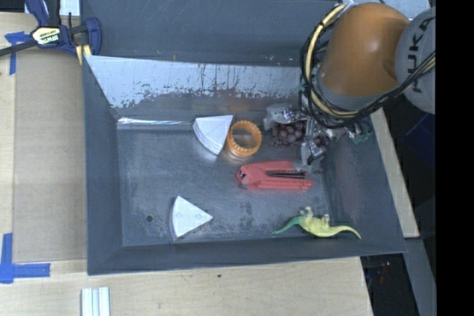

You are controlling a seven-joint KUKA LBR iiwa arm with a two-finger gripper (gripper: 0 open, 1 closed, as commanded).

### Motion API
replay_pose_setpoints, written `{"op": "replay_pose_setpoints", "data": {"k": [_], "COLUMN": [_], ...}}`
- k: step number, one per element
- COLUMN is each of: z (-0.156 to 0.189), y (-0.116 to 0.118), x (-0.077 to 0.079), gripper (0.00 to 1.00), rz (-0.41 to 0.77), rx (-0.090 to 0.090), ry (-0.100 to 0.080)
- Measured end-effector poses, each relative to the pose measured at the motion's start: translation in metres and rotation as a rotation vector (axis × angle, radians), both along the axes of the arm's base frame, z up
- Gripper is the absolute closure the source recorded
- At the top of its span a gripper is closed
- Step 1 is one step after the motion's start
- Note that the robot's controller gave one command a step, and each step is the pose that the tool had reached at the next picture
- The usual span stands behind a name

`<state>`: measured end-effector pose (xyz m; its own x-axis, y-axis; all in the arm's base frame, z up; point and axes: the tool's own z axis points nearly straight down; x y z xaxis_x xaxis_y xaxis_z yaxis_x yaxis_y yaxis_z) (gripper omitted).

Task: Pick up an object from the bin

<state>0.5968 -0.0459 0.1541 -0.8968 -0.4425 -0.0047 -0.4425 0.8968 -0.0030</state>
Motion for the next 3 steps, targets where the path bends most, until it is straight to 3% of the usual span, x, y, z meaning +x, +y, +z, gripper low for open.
{"op": "replay_pose_setpoints", "data": {"k": [1,2,3], "z": [-0.025,-0.033,-0.024], "y": [0.020,0.030,0.035], "x": [0.008,0.006,0.017], "gripper": [0.00,0.00,0.00], "rz": [0.092,0.151,0.296], "rx": [-0.001,-0.002,-0.002], "ry": [0.001,0.002,-0.003]}}
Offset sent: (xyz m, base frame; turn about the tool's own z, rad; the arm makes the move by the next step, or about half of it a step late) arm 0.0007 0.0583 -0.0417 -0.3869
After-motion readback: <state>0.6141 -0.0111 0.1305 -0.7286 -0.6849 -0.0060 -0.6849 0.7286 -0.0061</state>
